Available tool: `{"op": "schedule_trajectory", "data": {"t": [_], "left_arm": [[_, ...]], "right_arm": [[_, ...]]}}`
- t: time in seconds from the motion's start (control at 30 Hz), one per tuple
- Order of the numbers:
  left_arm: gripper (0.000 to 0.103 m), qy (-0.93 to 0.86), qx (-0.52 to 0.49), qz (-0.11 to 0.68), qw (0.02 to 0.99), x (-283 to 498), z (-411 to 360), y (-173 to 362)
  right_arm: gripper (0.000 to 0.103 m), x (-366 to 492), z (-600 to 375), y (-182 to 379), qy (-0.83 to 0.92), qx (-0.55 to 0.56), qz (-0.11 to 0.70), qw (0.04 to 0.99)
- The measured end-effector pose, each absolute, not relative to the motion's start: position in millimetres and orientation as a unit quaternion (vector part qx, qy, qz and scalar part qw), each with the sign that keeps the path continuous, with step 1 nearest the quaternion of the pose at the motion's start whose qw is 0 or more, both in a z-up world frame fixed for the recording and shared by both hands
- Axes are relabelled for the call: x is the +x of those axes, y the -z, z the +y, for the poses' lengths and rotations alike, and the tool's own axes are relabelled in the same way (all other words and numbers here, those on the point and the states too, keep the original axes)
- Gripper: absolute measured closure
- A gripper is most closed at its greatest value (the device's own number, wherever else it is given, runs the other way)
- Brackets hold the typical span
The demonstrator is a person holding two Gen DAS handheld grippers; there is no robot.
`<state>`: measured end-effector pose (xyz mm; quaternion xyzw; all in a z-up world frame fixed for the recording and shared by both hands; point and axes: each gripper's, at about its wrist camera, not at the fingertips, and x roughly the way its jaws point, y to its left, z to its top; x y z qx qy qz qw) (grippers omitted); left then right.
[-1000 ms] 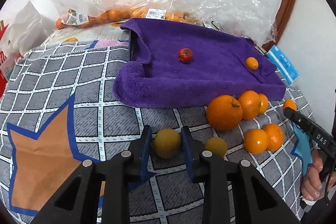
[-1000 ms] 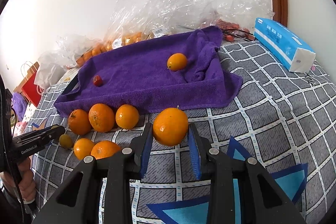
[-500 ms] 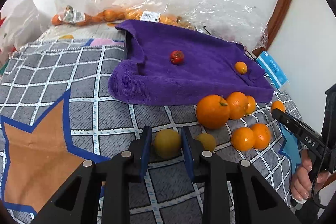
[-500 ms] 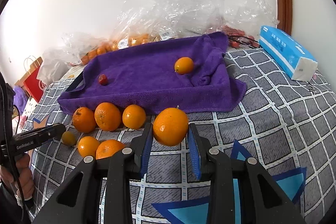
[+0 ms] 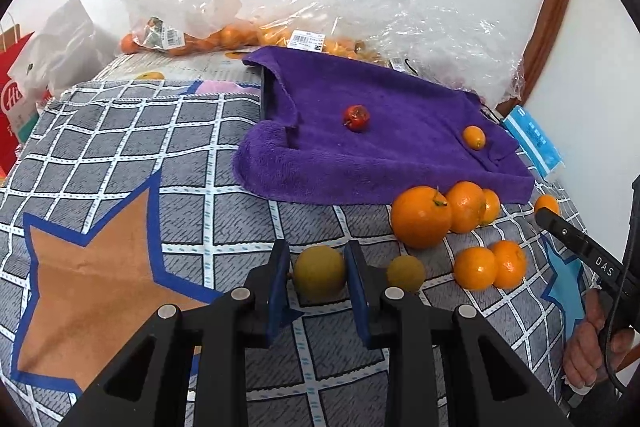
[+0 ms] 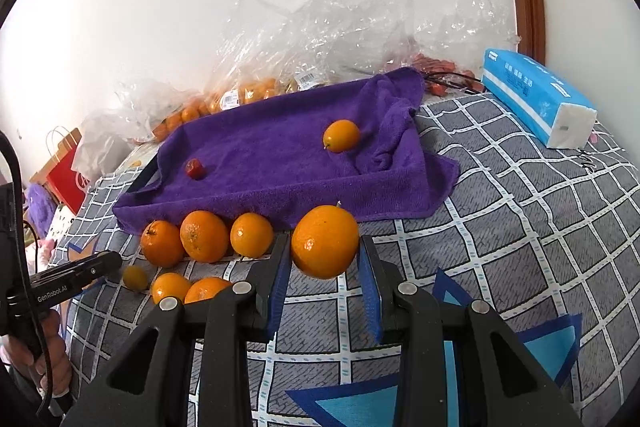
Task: Organize fruits
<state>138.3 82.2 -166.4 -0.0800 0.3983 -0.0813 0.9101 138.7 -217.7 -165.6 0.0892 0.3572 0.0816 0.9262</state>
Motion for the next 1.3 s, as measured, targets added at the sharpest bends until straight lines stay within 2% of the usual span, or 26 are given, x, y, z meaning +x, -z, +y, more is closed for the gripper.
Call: {"op": "schedule_trajectory", "data": {"t": [0.63, 1.3], "left_arm": [[0.076, 0.099, -0.067, 0.372, 0.921, 128, 72, 159], [0.076, 0.1, -0.122, 0.329, 0.931, 124, 84, 152]], "right_arm": [[0.07, 138, -220, 165, -0.081, 0.101, 0.349, 0.928], [0.07, 129, -217, 159, -0.065, 0.09, 0.336, 0.935]]}}
